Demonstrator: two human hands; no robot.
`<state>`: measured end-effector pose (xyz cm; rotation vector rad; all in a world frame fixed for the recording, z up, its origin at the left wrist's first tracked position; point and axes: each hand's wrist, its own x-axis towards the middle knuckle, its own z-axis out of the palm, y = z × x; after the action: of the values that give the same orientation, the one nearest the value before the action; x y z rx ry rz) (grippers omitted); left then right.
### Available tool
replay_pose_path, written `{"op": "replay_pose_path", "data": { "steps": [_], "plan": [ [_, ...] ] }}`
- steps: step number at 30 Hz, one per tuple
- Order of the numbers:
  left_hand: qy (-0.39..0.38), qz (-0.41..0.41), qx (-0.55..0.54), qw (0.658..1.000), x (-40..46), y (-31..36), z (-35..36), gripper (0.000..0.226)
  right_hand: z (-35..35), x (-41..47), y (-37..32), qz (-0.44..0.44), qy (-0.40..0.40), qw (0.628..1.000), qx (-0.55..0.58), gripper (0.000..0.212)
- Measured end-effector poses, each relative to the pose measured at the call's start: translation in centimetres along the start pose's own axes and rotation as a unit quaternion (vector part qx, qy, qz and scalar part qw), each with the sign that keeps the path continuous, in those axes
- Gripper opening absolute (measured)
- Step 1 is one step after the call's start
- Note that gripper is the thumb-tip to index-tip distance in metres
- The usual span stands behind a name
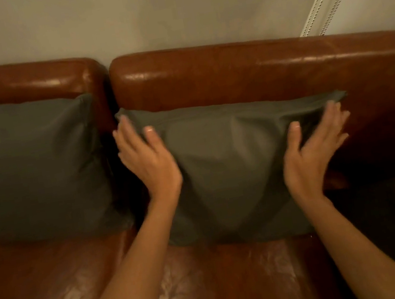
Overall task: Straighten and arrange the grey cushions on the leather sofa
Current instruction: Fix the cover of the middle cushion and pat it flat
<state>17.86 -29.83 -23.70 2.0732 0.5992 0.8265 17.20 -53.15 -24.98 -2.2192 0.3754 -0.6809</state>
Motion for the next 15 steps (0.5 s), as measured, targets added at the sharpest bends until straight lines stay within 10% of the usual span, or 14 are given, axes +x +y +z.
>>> {"op": "replay_pose_path", "data": {
  "steps": [5, 10, 15],
  "plan": [
    [-0.174, 0.497, 0.188, 0.829, -4.3, 0.9, 1.0, 0.056, 1.2, -0.4, -0.3, -0.148, -0.035, 0.985, -0.082, 0.063],
    [-0.186, 0.534, 0.221, 0.795, -4.1, -1.8, 2.3, 0.067, 1.4, -1.3, 1.9, -0.416, -0.079, 0.889, -0.177, 0.061],
    [-0.221, 0.504, 0.243, 0.799, -1.9, -2.1, 5.2, 0.069, 4.2, 0.4, 2.4, -0.375, -0.094, 0.894, -0.226, 0.06]
  ]
}}
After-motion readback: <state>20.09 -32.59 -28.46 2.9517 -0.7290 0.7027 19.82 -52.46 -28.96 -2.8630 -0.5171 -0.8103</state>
